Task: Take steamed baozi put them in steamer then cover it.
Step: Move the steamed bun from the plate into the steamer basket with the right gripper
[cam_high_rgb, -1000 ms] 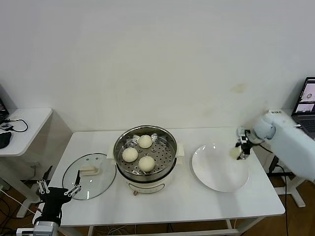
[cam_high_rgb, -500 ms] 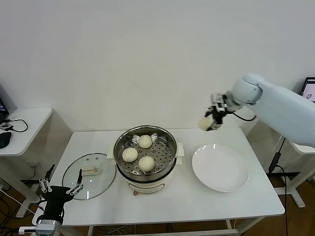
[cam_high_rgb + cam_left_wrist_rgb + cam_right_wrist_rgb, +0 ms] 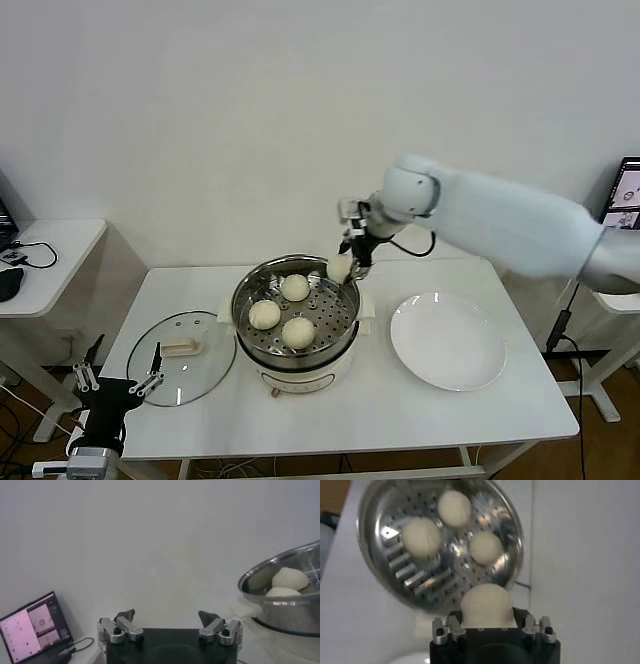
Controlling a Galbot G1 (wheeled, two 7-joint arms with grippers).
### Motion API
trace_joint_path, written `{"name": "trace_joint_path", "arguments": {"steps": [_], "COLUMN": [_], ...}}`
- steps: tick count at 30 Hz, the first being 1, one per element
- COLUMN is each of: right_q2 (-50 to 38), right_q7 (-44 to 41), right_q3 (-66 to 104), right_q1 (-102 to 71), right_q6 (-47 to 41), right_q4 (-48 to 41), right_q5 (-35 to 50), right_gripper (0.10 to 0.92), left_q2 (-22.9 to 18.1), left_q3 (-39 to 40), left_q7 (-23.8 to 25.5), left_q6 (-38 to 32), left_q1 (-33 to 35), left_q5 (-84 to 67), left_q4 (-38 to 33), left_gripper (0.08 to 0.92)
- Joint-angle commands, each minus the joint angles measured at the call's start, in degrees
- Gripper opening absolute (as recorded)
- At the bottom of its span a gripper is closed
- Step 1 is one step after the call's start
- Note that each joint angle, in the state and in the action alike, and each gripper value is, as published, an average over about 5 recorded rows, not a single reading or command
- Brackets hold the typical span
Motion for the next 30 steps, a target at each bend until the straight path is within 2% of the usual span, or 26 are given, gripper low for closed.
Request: {"name": "trace_joint_path", "arguments": {"steps": [1,26,30], "right_q2": [7.0,7.3,6.5], "right_q7": [5.0,5.5,5.2], "right_q3": [-2.9,-1.5,-1.2], "right_q1": [-4.4,-8.8,-8.4], "right_q6": [-6.6,-8.2,-8.1], "right_q4": [-0.5,-4.7,-4.3], "right_q5": [3.4,-1.4,-1.5], "right_gripper": [0.636,0.639,0.689], "left_q2": [-0.1,0.0,-0.1], "left_q3": [-0.1,-0.5,-0.4], "left_q7": [0.0,-0.1,-0.1], "left_q6": [-0.1,-0.3,-0.3], "left_q1": [0.1,-0.3,-0.2], "left_q5": [0.0,-0.2,-0.2], "left_q4": [0.0,1.0,0.8], "left_gripper": [0.823,0.823,0.823]}}
